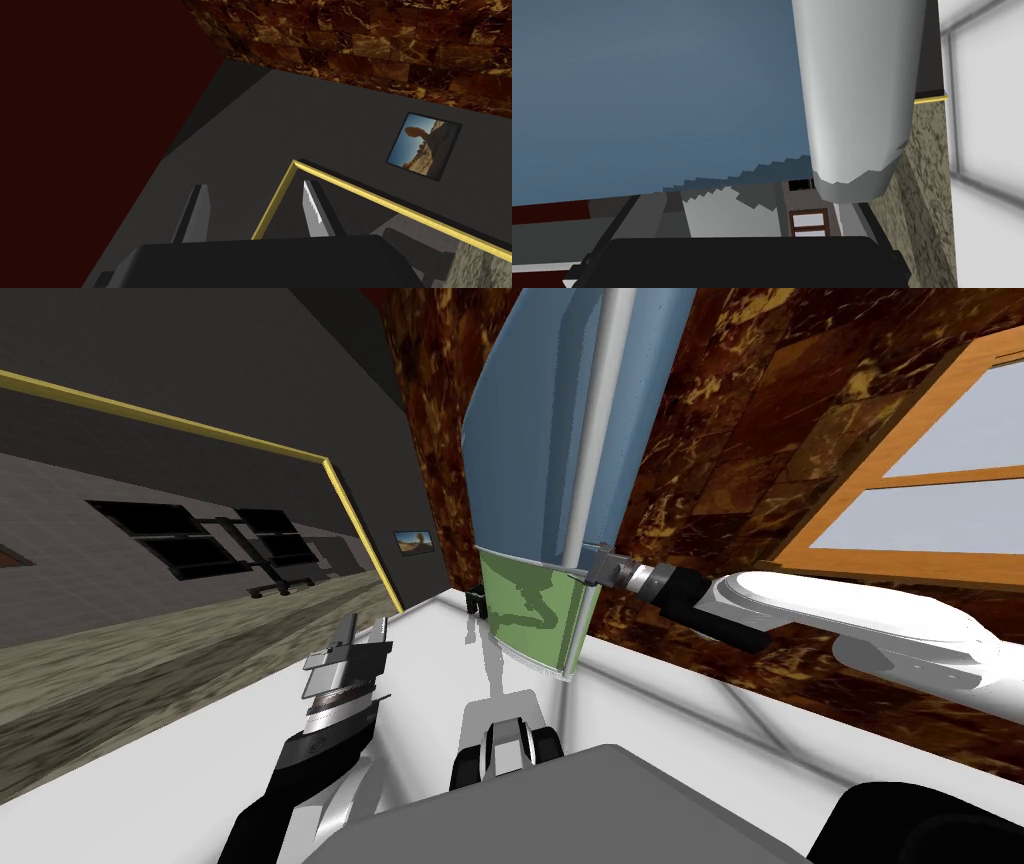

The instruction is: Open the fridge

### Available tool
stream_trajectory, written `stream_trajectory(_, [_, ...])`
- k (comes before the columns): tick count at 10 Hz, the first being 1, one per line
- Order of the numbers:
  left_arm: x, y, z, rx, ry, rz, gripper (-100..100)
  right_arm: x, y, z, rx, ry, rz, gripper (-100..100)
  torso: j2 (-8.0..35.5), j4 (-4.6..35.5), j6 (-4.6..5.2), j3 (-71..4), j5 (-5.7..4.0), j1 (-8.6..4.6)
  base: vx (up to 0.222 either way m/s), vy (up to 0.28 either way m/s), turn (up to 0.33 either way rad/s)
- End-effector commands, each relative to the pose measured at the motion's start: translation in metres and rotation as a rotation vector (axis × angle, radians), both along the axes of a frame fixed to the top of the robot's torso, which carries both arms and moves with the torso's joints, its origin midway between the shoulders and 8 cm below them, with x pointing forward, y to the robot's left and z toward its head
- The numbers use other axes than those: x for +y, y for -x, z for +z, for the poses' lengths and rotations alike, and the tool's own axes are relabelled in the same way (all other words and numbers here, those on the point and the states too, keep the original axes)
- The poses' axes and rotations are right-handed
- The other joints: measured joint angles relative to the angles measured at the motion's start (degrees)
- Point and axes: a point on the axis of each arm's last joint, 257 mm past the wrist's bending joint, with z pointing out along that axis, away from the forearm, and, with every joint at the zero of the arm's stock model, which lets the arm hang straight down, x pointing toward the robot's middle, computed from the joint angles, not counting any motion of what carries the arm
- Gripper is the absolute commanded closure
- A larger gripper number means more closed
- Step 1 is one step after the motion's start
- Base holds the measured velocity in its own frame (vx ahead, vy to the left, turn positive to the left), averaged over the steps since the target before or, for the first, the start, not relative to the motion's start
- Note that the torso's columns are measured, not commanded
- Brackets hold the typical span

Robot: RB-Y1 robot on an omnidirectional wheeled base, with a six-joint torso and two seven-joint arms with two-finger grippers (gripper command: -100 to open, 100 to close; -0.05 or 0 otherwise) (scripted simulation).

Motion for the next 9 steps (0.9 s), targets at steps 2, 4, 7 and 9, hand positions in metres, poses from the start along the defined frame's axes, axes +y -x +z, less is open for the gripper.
stream_trajectory(2, [0.0, 0.0, 0.0, 0.0, 0.0, 0.0, 0, 0.04, 0.018, 0.004, -0.052, 0.105, 0.077, -100, 0.09, 0.04, 0.01, 0.06, -0.02, -0.1, 0.067, -0.156, 0.067])
stream_trajectory(4, [0.0, 0.0, 0.0, 0.0, 0.0, 0.0, 0, 0.059, 0.027, 0.004, -0.071, 0.142, 0.114, -100, -0.13, -0.03, -0.03, -0.1, -0.01, -0.1, 0.068, -0.156, 0.042])
stream_trajectory(7, [0.0, 0.0, 0.0, 0.0, 0.0, 0.0, 0, 0.066, 0.034, 0.004, -0.076, 0.149, 0.132, -100, 0.03, -0.02, 0.01, 0.03, 0.04, 0.2, 0.017, -0.047, 0.01])
stream_trajectory(9, [0.0, 0.0, 0.0, 0.0, 0.0, 0.0, 0, 0.056, 0.027, 0.006, -0.074, 0.145, 0.105, 100, 0.02, -0.03, -0.01, 0.06, 0.02, 0.07, -0.026, 0.059, -0.019])
